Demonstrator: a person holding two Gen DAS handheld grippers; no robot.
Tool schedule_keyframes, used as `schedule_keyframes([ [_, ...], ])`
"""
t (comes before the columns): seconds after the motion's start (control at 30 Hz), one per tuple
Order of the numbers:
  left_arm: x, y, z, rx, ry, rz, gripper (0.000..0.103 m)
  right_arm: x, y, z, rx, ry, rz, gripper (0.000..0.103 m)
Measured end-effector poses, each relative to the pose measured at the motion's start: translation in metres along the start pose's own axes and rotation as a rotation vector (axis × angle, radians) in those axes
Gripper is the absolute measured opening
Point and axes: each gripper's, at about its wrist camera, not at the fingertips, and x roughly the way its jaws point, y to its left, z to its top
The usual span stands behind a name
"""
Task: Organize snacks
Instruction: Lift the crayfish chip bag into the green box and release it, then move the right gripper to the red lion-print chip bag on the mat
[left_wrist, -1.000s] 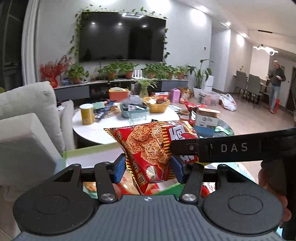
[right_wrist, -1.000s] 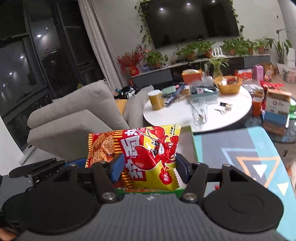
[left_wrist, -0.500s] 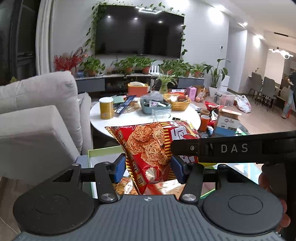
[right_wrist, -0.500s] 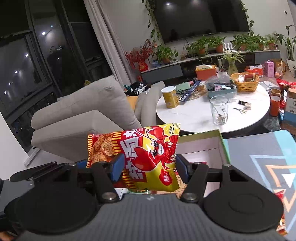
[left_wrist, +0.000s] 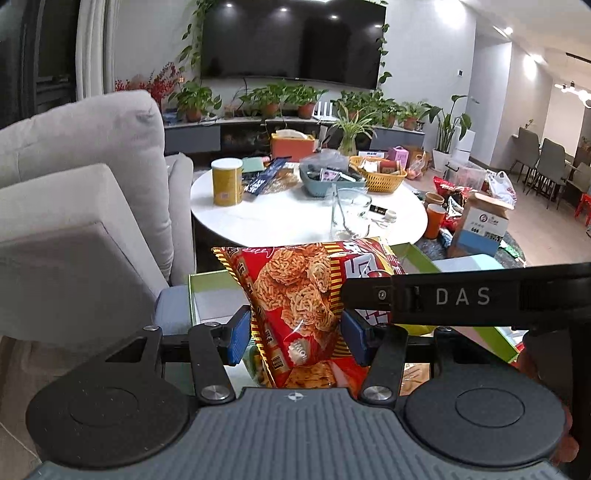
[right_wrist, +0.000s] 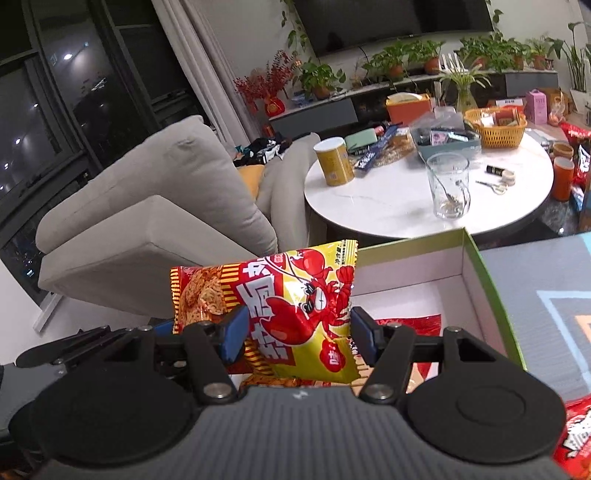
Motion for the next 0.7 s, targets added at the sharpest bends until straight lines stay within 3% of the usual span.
schedule_keyframes([
  [0.17,0.017,0.002,-0.002,0.001,0.029,0.019,0.053,0.012,-0.003,-0.004,0.005,0.015,-0.016,0.065],
  [0.37,0.031,-0.004,-0.009,0.063,0.079,0.155,0.055,0.015,-0.009,-0.009,0.034,0.029,-0.052,0.065],
  [0.7,0.009,-0.019,-0.004,0.105,0.045,0.163,0.055,-0.005,-0.01,-0.008,0.022,0.021,-0.063,0.065],
])
